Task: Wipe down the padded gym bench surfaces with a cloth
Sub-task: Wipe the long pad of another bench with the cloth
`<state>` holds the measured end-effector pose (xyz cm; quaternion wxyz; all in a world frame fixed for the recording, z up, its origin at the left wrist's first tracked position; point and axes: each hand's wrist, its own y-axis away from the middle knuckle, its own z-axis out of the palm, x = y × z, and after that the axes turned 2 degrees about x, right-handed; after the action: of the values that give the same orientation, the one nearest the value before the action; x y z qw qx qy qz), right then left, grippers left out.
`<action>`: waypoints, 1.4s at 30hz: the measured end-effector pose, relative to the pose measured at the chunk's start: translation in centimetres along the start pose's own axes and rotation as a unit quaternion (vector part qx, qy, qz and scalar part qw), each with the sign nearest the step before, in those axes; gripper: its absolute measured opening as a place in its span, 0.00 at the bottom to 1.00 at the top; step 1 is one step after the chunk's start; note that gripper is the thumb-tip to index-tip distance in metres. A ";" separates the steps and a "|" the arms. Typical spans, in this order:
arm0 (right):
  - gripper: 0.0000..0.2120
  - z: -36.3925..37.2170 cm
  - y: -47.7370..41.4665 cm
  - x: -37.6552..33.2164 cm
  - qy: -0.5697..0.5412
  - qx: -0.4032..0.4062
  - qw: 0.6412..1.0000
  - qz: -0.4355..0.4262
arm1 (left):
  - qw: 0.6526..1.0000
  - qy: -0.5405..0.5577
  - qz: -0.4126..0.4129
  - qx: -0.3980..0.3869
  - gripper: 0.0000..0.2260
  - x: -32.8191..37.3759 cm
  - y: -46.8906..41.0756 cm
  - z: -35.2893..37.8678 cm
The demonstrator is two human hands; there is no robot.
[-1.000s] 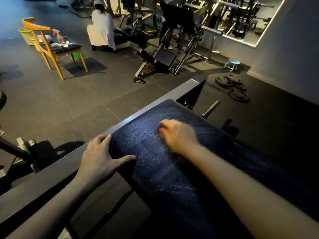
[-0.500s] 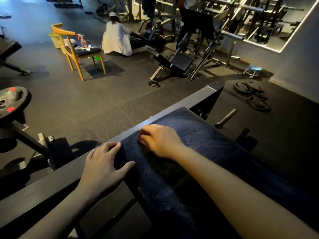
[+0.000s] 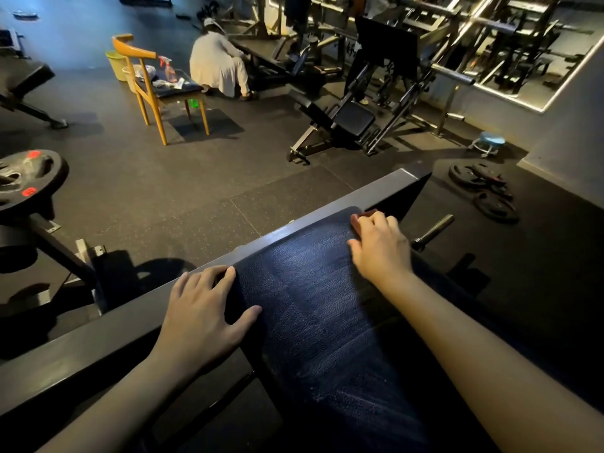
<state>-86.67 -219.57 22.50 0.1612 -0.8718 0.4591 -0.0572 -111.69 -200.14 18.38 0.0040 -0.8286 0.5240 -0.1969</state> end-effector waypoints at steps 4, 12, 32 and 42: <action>0.09 0.4 -2.6 2.5 -0.045 -0.001 0.995 0.087 | 1.000 0.009 0.005 0.001 0.37 -0.1 0.0 0.0; 0.10 -0.4 1.2 -9.1 -0.203 -0.044 0.978 -0.025 | 0.999 0.048 0.008 -0.014 0.38 -0.5 -0.2 -0.3; 0.16 -3.4 8.8 -13.8 -0.301 -0.118 0.884 -0.337 | 0.930 0.353 -0.099 0.009 0.25 -1.1 2.1 -2.4; 0.11 -2.8 1.9 -7.8 -0.177 -0.075 0.980 -0.047 | 0.916 0.373 -0.138 -0.042 0.35 -1.9 2.0 -2.7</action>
<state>-93.32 -214.85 24.81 0.1714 -0.8984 0.3846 0.1249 -115.06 -198.88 19.85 -0.2539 -0.7583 0.3756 -0.4685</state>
